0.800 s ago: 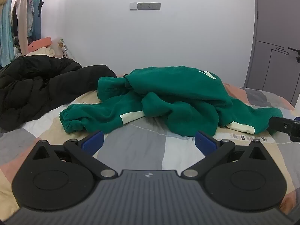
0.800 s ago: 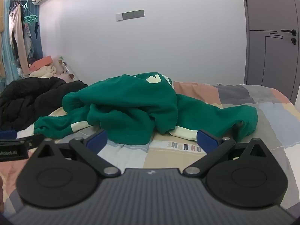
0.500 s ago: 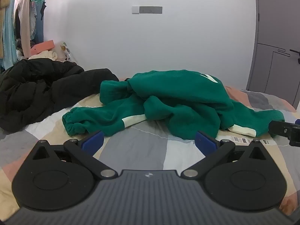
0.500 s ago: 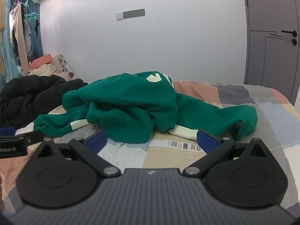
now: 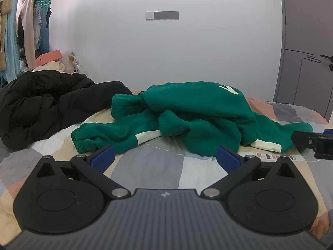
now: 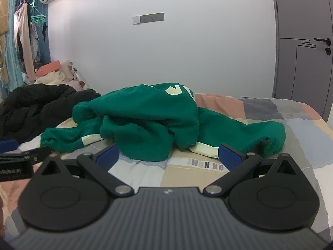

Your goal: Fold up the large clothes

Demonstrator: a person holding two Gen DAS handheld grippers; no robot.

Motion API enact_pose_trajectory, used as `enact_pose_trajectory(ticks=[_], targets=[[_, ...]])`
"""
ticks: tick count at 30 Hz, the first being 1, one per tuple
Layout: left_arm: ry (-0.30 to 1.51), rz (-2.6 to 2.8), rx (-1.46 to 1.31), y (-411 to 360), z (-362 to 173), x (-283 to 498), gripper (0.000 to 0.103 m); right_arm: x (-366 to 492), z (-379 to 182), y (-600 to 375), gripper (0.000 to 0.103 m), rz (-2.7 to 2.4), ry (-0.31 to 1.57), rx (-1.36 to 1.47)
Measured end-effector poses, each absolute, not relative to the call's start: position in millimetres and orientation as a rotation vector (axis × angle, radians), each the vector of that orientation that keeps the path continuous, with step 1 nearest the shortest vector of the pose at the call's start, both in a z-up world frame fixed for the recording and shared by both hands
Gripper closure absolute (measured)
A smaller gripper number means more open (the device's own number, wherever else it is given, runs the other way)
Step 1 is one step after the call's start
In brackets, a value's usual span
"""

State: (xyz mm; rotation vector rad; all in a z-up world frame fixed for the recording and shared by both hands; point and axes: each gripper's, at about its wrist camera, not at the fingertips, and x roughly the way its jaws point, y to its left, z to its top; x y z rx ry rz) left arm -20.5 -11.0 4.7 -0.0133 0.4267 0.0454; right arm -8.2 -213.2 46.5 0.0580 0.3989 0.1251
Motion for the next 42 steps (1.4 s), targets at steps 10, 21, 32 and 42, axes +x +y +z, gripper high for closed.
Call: enact_pose_trajectory(ticks=[10, 21, 32, 42], targets=[[0.407, 0.054, -0.023, -10, 9, -31, 0.000, -10, 50, -215, 0.000, 0.122, 0.403, 0.061], [0.411, 0.072, -0.032, -16, 14, -36, 0.000, -15, 52, -216, 0.000, 0.118, 0.388, 0.058], [0.403, 0.085, -0.015, -28, 24, -48, 0.000, -26, 58, -225, 0.000, 0.125, 0.369, 0.082], [0.403, 0.084, -0.009, -48, 32, -59, 0.000, -31, 59, -233, 0.000, 0.112, 0.362, 0.091]])
